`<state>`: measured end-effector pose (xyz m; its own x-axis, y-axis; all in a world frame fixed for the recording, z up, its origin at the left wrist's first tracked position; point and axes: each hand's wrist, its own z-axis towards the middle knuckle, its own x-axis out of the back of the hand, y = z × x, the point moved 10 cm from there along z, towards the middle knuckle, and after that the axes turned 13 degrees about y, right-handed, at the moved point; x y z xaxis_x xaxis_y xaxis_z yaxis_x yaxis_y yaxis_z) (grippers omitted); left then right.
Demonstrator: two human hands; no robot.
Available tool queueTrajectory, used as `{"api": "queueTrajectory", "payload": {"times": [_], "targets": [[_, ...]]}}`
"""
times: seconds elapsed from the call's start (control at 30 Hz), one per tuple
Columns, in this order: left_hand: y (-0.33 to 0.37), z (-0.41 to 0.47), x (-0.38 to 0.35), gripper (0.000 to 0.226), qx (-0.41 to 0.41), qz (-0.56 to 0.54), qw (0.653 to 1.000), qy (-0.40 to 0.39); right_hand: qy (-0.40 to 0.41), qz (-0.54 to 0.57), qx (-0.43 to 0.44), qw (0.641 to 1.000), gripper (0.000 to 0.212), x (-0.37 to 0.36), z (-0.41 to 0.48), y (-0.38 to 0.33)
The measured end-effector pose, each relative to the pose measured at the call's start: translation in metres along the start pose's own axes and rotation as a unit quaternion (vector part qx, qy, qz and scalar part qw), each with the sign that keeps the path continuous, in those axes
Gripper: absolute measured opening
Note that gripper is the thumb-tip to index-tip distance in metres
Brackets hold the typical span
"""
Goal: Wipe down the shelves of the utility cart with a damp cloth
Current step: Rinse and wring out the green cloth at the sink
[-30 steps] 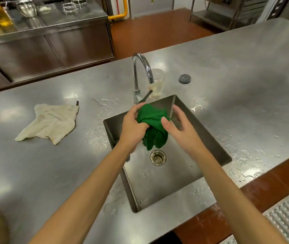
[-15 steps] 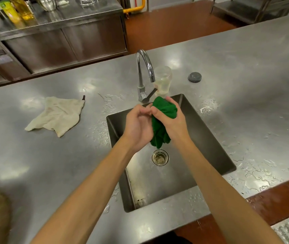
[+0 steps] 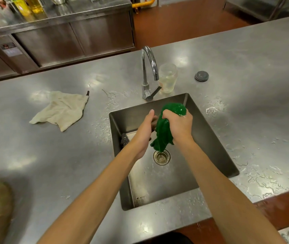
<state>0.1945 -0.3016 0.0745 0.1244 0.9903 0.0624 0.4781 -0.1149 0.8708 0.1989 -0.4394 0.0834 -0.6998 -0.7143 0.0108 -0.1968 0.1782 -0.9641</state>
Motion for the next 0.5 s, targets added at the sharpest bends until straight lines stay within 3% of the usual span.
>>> {"api": "queueTrajectory", "payload": {"times": [0.1,0.17,0.23,0.3,0.4,0.5], "targets": [[-0.034,-0.003,0.006,0.068,0.123,0.003,0.991,0.058,-0.004,0.018,0.002,1.000,0.031,-0.002,-0.002,-0.005],[-0.064,-0.013,0.003,0.081,0.268,-0.092,0.957,0.060,-0.003,0.056,-0.013,0.998,0.028,-0.003,-0.003,-0.008],[-0.072,-0.021,-0.018,0.090,0.343,-0.240,0.908,0.019,-0.016,0.111,-0.044,0.993,0.025,-0.005,-0.004,-0.009],[-0.060,-0.017,-0.036,0.096,0.330,-0.345,0.878,-0.023,-0.037,0.156,-0.086,0.983,0.029,-0.006,-0.009,-0.005],[-0.029,-0.004,-0.043,0.075,0.254,-0.388,0.885,-0.040,-0.070,0.173,-0.129,0.974,0.041,-0.009,-0.022,0.005],[-0.019,0.008,-0.039,0.048,0.241,-0.401,0.884,-0.012,-0.057,0.043,-0.038,0.997,0.045,-0.002,-0.024,-0.003]]}}
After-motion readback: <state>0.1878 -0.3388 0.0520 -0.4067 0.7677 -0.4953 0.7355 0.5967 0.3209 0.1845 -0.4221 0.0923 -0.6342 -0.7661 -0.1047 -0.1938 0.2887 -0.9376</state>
